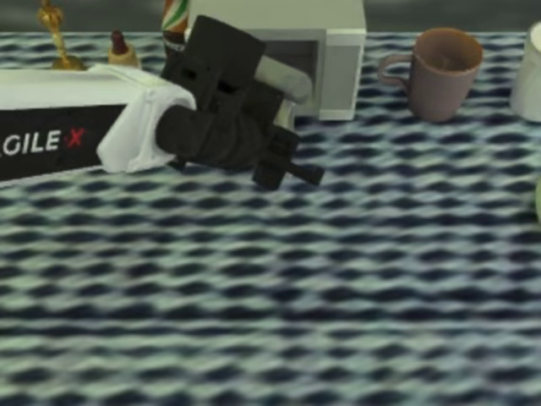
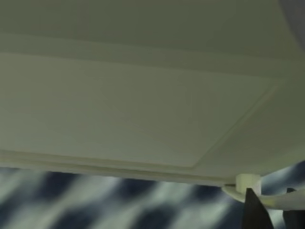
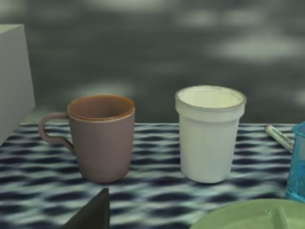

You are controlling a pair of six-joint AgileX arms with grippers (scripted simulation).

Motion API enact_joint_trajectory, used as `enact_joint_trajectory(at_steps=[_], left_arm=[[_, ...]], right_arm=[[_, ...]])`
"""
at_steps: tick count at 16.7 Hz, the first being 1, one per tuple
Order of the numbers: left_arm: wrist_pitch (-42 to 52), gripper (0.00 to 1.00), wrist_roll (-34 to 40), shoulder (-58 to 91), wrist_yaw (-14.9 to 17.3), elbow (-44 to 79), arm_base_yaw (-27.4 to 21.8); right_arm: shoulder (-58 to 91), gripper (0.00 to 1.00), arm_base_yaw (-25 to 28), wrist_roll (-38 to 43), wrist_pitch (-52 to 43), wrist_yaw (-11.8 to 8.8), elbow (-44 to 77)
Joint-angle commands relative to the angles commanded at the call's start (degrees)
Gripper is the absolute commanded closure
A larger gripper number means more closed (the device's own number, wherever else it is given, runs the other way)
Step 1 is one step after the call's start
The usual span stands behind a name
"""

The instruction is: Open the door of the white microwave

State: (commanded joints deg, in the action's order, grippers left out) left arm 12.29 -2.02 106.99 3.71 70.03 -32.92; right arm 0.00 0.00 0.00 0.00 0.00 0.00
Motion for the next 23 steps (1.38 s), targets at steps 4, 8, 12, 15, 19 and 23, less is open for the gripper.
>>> enact_joint_trajectory(at_steps=[4, 8, 12, 15, 19, 23], left_arm=[[0.03, 1.0, -0.94, -0.41, 1.26, -0.61, 0.14], [-0.06, 1.0, -2.89, -1.15, 2.47, -1.47, 1.15], [-0.06, 1.0, -2.89, -1.15, 2.47, -1.47, 1.15], [-0.06, 1.0, -2.89, -1.15, 2.47, -1.47, 1.15], [-0.06, 1.0, -2.89, -1.15, 2.47, -1.47, 1.15], [-0.06, 1.0, -2.89, -1.15, 2.47, -1.47, 1.15]], right_arm=[[0.0, 0.0, 0.0, 0.0, 0.0, 0.0, 0.0], [0.0, 0.0, 0.0, 0.0, 0.0, 0.0, 0.0], [0.0, 0.0, 0.0, 0.0, 0.0, 0.0, 0.0], [0.0, 0.0, 0.0, 0.0, 0.0, 0.0, 0.0], [0.0, 0.0, 0.0, 0.0, 0.0, 0.0, 0.0], [0.0, 0.0, 0.0, 0.0, 0.0, 0.0, 0.0]])
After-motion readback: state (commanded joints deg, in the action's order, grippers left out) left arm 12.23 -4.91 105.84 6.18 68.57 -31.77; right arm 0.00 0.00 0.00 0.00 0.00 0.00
